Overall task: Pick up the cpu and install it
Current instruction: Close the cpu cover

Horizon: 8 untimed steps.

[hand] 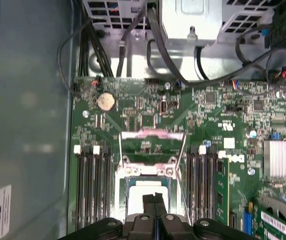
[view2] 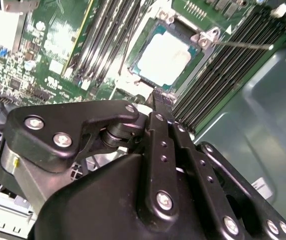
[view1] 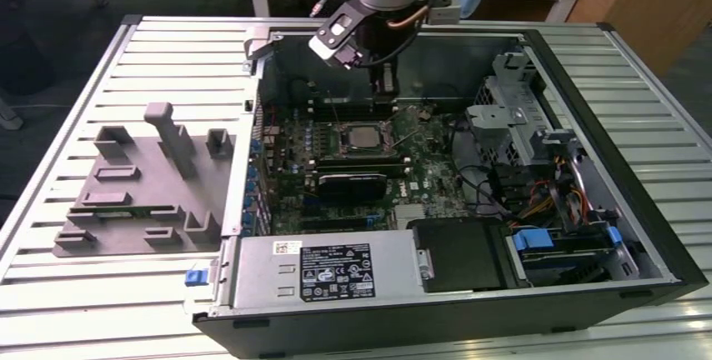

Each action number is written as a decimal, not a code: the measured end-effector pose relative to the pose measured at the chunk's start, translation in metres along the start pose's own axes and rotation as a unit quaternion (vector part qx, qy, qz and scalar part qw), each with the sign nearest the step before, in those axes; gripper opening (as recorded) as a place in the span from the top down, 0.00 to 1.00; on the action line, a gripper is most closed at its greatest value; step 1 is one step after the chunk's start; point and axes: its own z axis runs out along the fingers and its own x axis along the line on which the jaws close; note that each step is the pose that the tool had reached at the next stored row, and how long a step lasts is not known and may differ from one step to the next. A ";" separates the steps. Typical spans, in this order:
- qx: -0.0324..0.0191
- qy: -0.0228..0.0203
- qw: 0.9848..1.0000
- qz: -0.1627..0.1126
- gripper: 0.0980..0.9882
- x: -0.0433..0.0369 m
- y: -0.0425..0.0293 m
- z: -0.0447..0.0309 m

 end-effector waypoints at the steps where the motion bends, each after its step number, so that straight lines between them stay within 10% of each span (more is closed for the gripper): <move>1: 0.000 0.000 1.000 0.000 0.99 0.0000 0.0021 0.0001; 8: 0.000 0.000 1.000 0.000 0.99 0.0000 0.0181 0.0010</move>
